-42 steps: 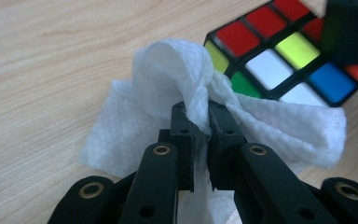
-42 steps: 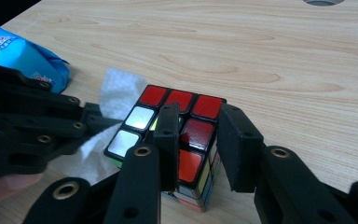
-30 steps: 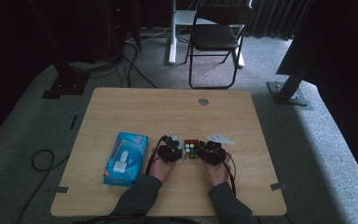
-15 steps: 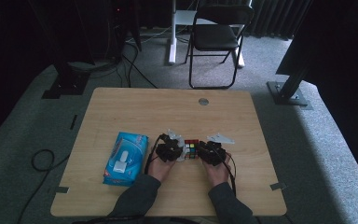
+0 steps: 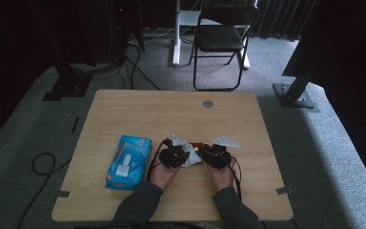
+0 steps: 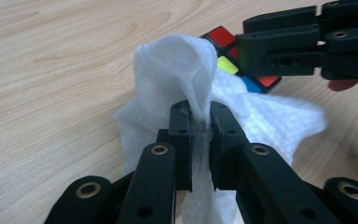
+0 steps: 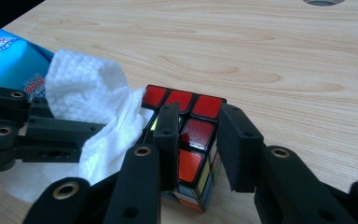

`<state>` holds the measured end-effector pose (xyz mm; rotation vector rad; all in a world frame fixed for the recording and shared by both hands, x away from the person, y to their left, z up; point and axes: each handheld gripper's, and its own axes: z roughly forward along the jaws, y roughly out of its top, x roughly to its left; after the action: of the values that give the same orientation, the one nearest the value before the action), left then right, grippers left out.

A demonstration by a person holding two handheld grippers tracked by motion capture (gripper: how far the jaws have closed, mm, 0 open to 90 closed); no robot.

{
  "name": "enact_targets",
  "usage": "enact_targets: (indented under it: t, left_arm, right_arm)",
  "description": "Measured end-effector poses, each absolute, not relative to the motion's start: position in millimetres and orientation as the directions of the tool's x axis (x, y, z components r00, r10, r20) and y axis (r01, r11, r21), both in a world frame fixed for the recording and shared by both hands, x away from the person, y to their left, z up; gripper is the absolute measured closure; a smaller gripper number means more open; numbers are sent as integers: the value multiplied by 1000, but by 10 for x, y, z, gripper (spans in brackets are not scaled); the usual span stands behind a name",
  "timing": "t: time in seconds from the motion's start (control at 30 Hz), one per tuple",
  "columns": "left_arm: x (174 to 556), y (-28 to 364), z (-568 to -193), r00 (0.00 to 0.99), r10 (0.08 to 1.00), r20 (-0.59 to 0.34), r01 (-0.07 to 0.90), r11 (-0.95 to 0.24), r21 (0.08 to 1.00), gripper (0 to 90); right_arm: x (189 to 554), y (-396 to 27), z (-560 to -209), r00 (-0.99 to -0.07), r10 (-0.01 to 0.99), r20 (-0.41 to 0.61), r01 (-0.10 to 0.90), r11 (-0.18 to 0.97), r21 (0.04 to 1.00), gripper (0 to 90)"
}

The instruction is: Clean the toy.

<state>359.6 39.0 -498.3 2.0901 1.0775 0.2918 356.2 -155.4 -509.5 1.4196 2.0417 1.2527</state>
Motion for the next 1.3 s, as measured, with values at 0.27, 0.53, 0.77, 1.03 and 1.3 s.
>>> enact_targets:
  t: [0.27, 0.53, 0.77, 1.03, 1.3]
  left_arm:
    - [3618, 391, -5017, 603, 790, -113, 616, -371, 695, 814]
    - [3691, 371, -5225, 587, 799, -132, 657, -375, 654, 816]
    - [3718, 343, -5306, 583, 804, -116, 664, -389, 639, 817]
    - [3727, 351, -5310, 583, 804, -118, 662, -385, 643, 816]
    - [3739, 381, -5293, 571, 811, -129, 665, -365, 651, 814]
  right_arm:
    - [3562, -1555, -5096, -434, 881, 188, 566, 105, 818, 699]
    - [3563, -1556, -5097, -435, 881, 188, 565, 105, 818, 699]
    - [3563, -1556, -5097, -435, 880, 188, 565, 104, 819, 699]
    - [3562, -1563, -5102, -438, 878, 193, 564, 101, 820, 698]
    - [3566, -1588, -5116, -450, 870, 204, 560, 97, 823, 697]
